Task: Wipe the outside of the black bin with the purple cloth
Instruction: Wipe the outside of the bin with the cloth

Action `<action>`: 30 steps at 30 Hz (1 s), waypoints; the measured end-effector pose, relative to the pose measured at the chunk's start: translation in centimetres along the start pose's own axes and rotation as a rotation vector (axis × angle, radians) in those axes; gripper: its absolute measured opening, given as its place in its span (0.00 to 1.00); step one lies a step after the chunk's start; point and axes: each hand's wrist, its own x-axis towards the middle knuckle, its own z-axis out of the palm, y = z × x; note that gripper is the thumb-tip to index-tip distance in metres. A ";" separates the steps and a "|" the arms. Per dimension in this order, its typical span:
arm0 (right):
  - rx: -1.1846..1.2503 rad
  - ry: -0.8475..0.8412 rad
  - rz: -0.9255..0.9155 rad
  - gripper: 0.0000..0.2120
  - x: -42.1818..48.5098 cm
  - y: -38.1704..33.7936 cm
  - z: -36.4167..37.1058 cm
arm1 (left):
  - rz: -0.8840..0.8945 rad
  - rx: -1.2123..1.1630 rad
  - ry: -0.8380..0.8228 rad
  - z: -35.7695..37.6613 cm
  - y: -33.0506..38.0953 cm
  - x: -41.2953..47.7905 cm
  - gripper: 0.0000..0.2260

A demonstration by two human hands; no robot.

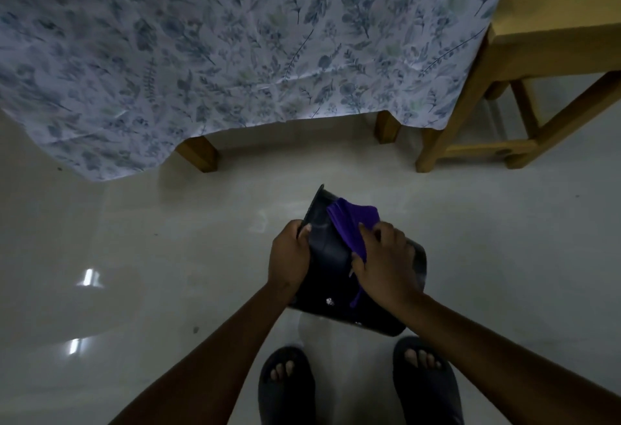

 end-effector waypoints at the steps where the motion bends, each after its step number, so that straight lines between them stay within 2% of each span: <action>1: -0.049 0.048 -0.050 0.29 0.3 0.0 0.4 | -0.006 -0.007 0.000 0.1 0.0 0.1 0.13; 3: -0.069 0.088 -0.144 0.32 1.5 -0.1 0.9 | -0.016 -0.012 0.006 0.5 -0.4 0.2 0.12; 5: -0.005 0.003 -0.223 0.36 2.7 -0.1 1.6 | -0.025 0.008 0.019 0.7 -1.0 0.1 0.12; 8: 0.074 -0.044 -0.259 0.33 4.1 0.2 2.9 | 0.003 0.061 0.015 0.8 -1.8 0.2 0.15; 13: 0.394 -0.035 0.108 0.26 5.9 1.8 1.9 | -0.010 0.071 0.037 0.6 -1.3 0.3 0.12; 14: 0.355 -0.012 0.099 0.25 4.8 1.8 2.1 | -0.018 0.079 0.031 0.5 -1.3 0.4 0.12; 16: 0.222 0.053 -0.031 0.25 0.9 0.7 3.3 | -0.019 0.087 -0.006 0.5 -1.5 0.9 0.11; 20: 0.118 0.040 -0.192 0.26 -1.8 -0.5 4.4 | 0.032 0.104 -0.022 0.6 -2.0 1.0 0.12; 22: 0.151 0.060 -0.173 0.25 1.0 0.1 4.0 | 0.060 0.099 -0.015 0.6 -2.2 0.5 0.11; 26: 0.352 -0.046 0.061 0.22 6.1 2.6 3.0 | 0.050 0.121 -0.001 0.5 -1.9 0.3 0.11; 28: 0.266 -0.001 0.078 0.23 4.2 2.8 3.3 | 0.048 0.147 0.002 0.5 -2.0 0.5 0.12; 30: 0.094 0.046 -0.031 0.26 -0.1 1.5 4.2 | 0.050 0.171 -0.004 0.6 -2.3 0.7 0.12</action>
